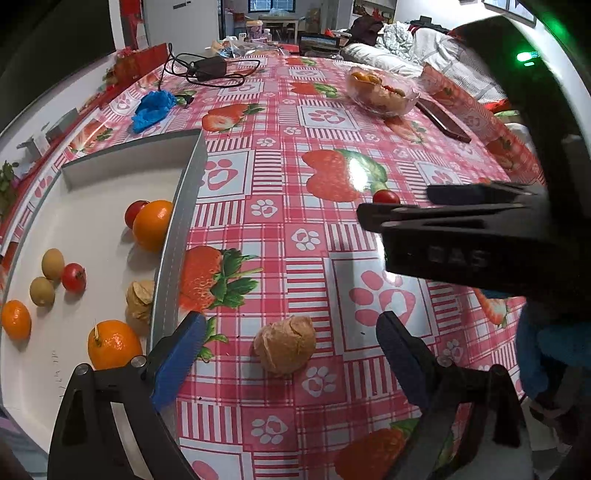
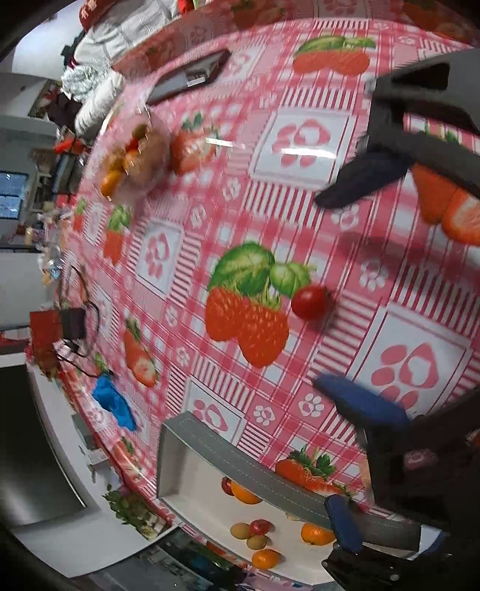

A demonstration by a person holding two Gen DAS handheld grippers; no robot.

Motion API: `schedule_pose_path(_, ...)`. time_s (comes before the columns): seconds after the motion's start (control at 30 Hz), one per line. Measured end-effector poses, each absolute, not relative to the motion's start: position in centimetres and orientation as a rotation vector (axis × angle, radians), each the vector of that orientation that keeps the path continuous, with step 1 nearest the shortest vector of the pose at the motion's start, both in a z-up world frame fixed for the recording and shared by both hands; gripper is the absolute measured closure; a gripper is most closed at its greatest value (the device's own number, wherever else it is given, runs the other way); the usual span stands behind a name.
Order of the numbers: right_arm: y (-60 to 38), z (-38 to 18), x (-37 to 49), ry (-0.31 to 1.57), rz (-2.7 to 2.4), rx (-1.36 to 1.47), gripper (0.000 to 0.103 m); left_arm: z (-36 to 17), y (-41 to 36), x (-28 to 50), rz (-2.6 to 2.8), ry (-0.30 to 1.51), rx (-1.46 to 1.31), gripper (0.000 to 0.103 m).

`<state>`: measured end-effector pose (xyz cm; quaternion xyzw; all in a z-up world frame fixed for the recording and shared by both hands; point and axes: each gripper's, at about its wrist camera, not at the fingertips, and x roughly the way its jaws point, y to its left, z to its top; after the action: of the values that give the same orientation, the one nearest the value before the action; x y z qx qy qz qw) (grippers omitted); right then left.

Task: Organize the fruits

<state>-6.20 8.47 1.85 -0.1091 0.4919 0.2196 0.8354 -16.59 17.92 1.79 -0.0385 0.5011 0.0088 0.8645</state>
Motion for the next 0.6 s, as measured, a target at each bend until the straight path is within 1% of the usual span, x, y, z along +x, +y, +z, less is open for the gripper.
schedule_pose_path(0.07, 8.7, 1.4, -5.9, 1.058, 0.47, -0.227, 0.026, 1.8, 18.0, -16.6, 0.016, 1.051, -0.082, 0.008)
schedule_pose_path(0.1, 8.8, 1.3, -5.8, 1.06, 0.468, -0.229, 0.03, 1.8, 18.0, -16.5, 0.016, 1.052, -0.082, 0.008)
schedule_pose_path(0.13, 8.9, 1.1, -5.7, 1.064, 0.468, -0.232, 0.043, 1.8, 17.9, -16.5, 0.018, 1.054, -0.079, 0.008)
schedule_pose_path(0.17, 9.0, 0.9, -5.5, 1.073, 0.472, -0.233, 0.046, 1.7, 17.8, -16.5, 0.022, 1.055, -0.071, 0.008)
schedule_pose_path(0.2, 9.2, 0.9, -5.5, 1.065, 0.465, -0.244, 0.048, 1.7, 17.7, -16.5, 0.024, 1.056, -0.064, 0.008)
schedule_pose_path(0.23, 9.3, 0.9, -5.5, 1.064, 0.468, -0.251, 0.056, 1.6, 17.7, -16.5, 0.027, 1.058, -0.055, 0.008)
schedule_pose_path(0.27, 9.4, 0.9, -5.6, 1.061, 0.469, -0.256, 0.061, 1.6, 17.6, -16.5, 0.03, 1.059, -0.049, 0.008)
schedule_pose_path(0.3, 9.5, 1.0, -5.7, 1.053, 0.468, -0.269, 0.074, 1.5, 17.5, -16.5, 0.032, 1.06, -0.044, 0.008)
schedule_pose_path(0.33, 9.4, 1.0, -5.7, 1.05, 0.473, -0.266, 0.079, 1.5, 17.5, -16.5, 0.034, 1.061, -0.043, 0.008)
schedule_pose_path(0.6, 5.9, 2.0, -6.8, 1.051, 0.501, -0.119, 0.079, 1.5, 17.5, -16.7, 0.044, 1.056, -0.035, 0.012)
